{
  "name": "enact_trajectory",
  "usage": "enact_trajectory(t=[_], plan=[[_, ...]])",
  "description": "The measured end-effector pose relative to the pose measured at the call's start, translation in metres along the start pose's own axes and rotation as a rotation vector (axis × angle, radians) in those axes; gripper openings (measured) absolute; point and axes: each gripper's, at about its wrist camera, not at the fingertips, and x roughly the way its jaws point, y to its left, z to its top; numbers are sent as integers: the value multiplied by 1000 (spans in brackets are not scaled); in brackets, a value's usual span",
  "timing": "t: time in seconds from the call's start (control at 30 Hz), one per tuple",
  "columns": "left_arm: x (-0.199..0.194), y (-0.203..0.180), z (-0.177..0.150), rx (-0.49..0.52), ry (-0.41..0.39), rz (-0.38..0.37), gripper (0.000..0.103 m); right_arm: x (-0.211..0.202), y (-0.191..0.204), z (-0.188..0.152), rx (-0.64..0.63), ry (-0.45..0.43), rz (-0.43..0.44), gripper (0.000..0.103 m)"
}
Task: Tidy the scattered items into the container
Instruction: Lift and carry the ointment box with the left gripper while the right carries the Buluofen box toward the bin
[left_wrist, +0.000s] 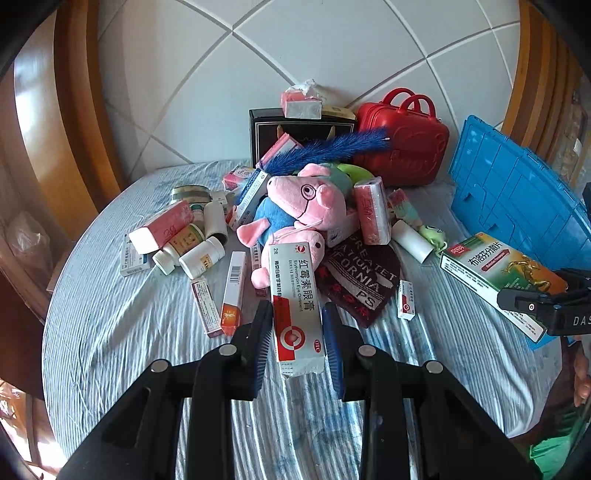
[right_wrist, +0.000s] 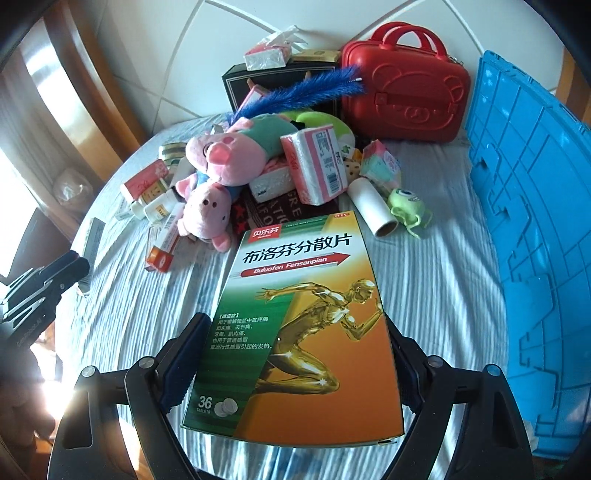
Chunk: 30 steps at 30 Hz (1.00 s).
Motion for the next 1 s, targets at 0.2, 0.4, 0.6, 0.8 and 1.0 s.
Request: enact_trajectory(t=[0.2, 0.4, 0.6, 0.8, 1.0], plan=[[-18, -8, 13, 8, -34, -7, 27, -31, 3, 5, -10, -55, 14, 87], [-36, -14, 26, 2, -67, -2, 27, -59, 6, 9, -22, -100, 34, 87], [-56, -21, 39, 2, -112, -8, 27, -90, 4, 13, -27, -160, 57, 87], [-79, -34, 57, 12, -161, -22, 27, -120, 1, 17, -43, -214, 53, 87], [-95, -50, 77, 40, -201, 2, 27, -148, -5, 19, -36, -269, 70, 87]])
